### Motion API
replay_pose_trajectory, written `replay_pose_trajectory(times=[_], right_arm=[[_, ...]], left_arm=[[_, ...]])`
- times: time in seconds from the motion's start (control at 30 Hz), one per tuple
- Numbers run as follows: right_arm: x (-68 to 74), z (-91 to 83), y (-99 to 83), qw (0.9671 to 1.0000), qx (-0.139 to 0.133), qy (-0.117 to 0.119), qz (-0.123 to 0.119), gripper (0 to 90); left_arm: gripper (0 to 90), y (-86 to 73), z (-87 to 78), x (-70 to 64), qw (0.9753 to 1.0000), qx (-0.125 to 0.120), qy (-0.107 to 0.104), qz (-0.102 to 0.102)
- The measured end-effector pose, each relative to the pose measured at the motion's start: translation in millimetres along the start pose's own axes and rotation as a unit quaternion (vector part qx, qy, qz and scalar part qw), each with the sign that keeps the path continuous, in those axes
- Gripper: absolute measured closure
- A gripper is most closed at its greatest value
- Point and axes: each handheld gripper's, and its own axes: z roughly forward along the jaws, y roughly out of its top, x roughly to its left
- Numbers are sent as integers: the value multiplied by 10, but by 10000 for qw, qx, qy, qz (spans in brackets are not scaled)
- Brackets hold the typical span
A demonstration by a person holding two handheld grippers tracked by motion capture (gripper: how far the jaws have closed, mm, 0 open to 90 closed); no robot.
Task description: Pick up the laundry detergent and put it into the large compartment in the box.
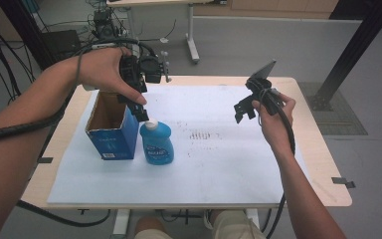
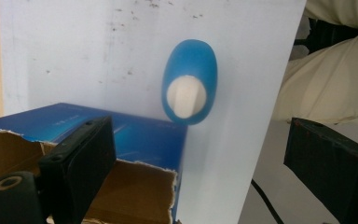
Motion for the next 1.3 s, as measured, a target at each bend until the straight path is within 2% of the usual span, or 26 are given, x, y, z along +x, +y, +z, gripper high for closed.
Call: replay_pose_trajectory(times=[0.2, 0.37, 1.0, 1.3], right_arm=[[9, -27, -12, 10000, -9, -31, -20, 49], [0, -31, -16, 10000, -8, -21, 17, 49], [34, 71, 8, 10000, 48, -3, -19, 49], [48, 120, 42, 9999, 104, 14, -28, 49]], left_arm=[[81, 52, 76, 71, 10000, 26, 20, 31], [75, 125, 188, 122, 9999, 93, -67, 90], [56, 201, 859, 164, 9991, 272, -209, 235], [55, 224, 1062, 157, 9988, 339, -228, 281]])
